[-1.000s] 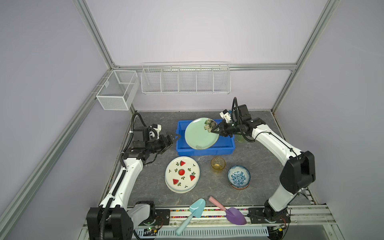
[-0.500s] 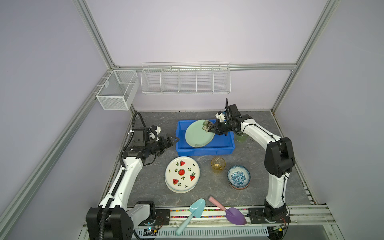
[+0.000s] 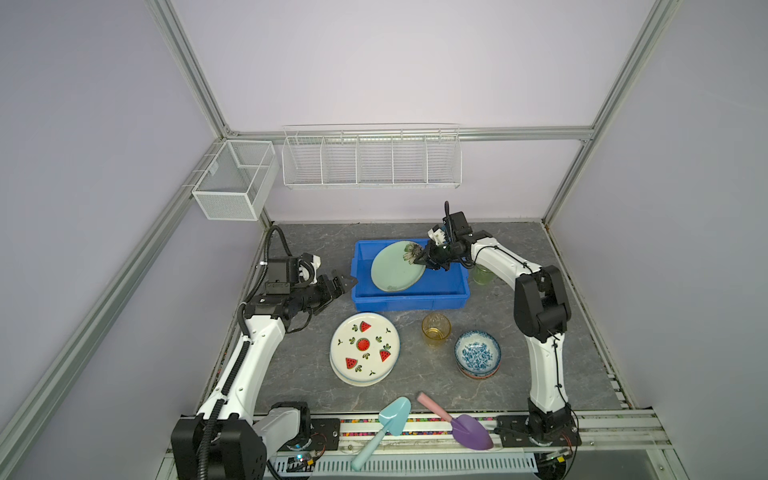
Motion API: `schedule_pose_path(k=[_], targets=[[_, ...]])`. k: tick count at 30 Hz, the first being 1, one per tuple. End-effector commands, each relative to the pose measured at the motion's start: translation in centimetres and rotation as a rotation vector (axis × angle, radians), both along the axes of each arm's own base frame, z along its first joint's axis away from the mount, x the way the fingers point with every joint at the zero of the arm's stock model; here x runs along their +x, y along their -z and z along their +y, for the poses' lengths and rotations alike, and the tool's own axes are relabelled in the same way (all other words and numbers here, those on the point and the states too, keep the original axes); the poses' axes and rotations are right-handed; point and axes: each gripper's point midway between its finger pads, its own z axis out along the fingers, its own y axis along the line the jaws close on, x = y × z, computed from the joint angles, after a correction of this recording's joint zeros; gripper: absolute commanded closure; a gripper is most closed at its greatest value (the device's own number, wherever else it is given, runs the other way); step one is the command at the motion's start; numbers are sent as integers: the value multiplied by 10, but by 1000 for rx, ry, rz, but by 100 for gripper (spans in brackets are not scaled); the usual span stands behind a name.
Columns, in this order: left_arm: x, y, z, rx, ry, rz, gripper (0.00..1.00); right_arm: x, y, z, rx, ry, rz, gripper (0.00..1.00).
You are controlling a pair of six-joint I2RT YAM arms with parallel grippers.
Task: Place the mixed dishes into the plastic bin
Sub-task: 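Carry the green plate over the blue bin and lower it in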
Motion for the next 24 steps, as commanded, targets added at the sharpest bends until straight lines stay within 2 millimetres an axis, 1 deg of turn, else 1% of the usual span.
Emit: schedule_pose_path(k=[1, 12, 19, 24], targets=[[-2, -8, 3, 18, -1, -32, 0, 19, -31, 11, 95, -3, -88, 93], [-12, 0, 5, 20, -15, -22, 0, 20, -15, 11, 102, 11, -63, 92], [-16, 4, 6, 20, -22, -17, 0, 16, -10, 8, 96, 16, -57, 90], [-15, 8, 5, 12, -22, -9, 0, 13, -5, 7, 93, 23, -48, 88]])
